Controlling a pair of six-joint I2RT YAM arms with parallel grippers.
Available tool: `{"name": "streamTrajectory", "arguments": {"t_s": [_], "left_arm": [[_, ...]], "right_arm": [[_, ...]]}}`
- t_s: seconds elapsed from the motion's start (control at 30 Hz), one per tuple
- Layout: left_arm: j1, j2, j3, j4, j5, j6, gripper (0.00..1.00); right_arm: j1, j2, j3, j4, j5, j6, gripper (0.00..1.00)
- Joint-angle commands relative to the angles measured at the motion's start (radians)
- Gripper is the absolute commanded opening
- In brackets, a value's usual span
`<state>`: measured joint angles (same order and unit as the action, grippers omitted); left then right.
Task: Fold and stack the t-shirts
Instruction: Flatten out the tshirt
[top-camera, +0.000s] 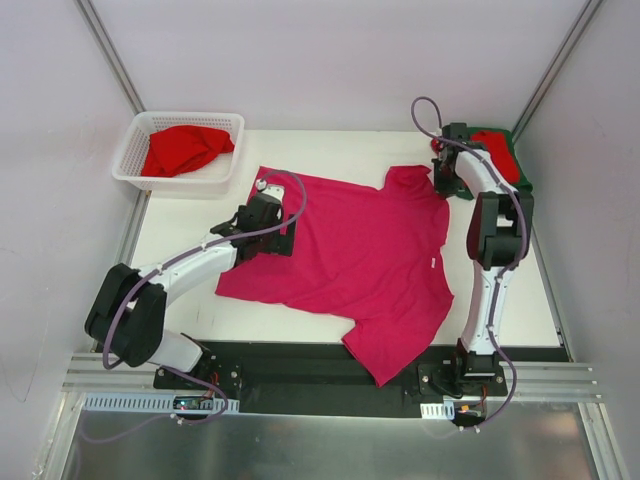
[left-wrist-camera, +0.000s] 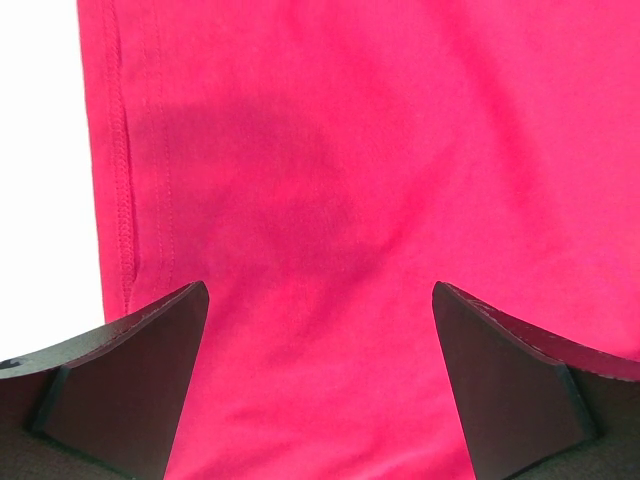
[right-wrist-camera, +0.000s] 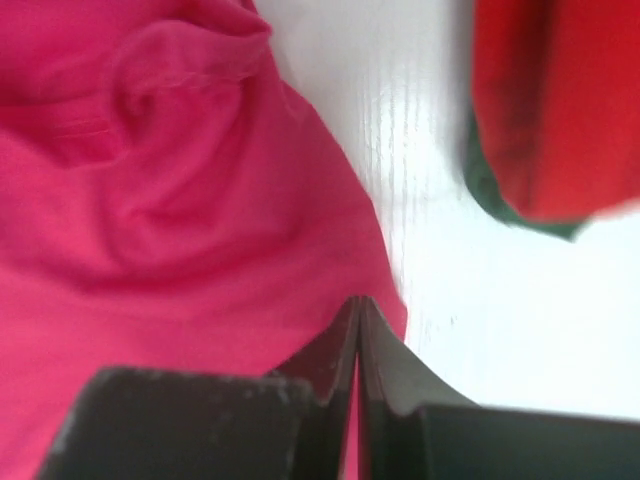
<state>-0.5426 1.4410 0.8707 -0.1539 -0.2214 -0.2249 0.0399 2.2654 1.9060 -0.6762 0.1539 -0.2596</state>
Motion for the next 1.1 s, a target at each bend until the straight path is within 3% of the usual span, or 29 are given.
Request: {"name": "streamTrajectory", "arguments": {"t_s": [0.0, 0.13, 0.17, 0.27, 0.4, 0.47, 0.53, 0.57, 0.67, 0.83, 1.07], "left_arm": [[-0.005, -0.074, 0.007, 0.017, -0.012, -0.002, 0.95], [-0.007, -0.059, 0.024, 0.024, 0.014, -0.002, 0.95], [-0.005, -0.044, 0.031, 0.024, 0.022, -0.002, 0.95], [-0.007, -0.007, 0.06, 0.027, 0.057, 0.002, 0.94], [-0.007, 0.039, 0.108, 0.036, 0.108, 0.006, 0.88], [-0.005, 0.051, 0.12, 0.034, 0.126, 0.009, 0.88], [-0.007, 0.045, 0.123, 0.034, 0.129, -0.002, 0.88], [-0.008, 0.032, 0.122, 0.034, 0.128, -0.004, 0.88], [-0.007, -0.011, 0.1, 0.034, 0.111, -0.01, 0.89], [-0.008, -0.045, 0.073, 0.034, 0.074, -0.004, 0.89], [-0.008, -0.085, 0.053, 0.033, 0.042, 0.01, 0.9]], "right_arm": [[-0.008, -0.262, -0.068, 0.093, -0.019, 0.048, 0.04], [-0.003, -0.392, -0.145, 0.063, -0.108, 0.105, 0.1], [0.002, -0.439, -0.169, 0.049, -0.135, 0.118, 0.23], [0.006, -0.522, -0.255, 0.018, -0.233, 0.192, 0.45], [0.037, -0.622, -0.41, 0.032, -0.332, 0.256, 0.5], [0.064, -0.655, -0.505, 0.049, -0.37, 0.304, 0.5], [0.096, -0.698, -0.589, 0.066, -0.402, 0.324, 0.41], [0.107, -0.71, -0.613, 0.082, -0.434, 0.327, 0.28], [0.153, -0.721, -0.682, 0.098, -0.458, 0.335, 0.01], [0.21, -0.67, -0.748, 0.13, -0.468, 0.329, 0.01], [0.252, -0.514, -0.714, 0.118, -0.351, 0.301, 0.01]]}}
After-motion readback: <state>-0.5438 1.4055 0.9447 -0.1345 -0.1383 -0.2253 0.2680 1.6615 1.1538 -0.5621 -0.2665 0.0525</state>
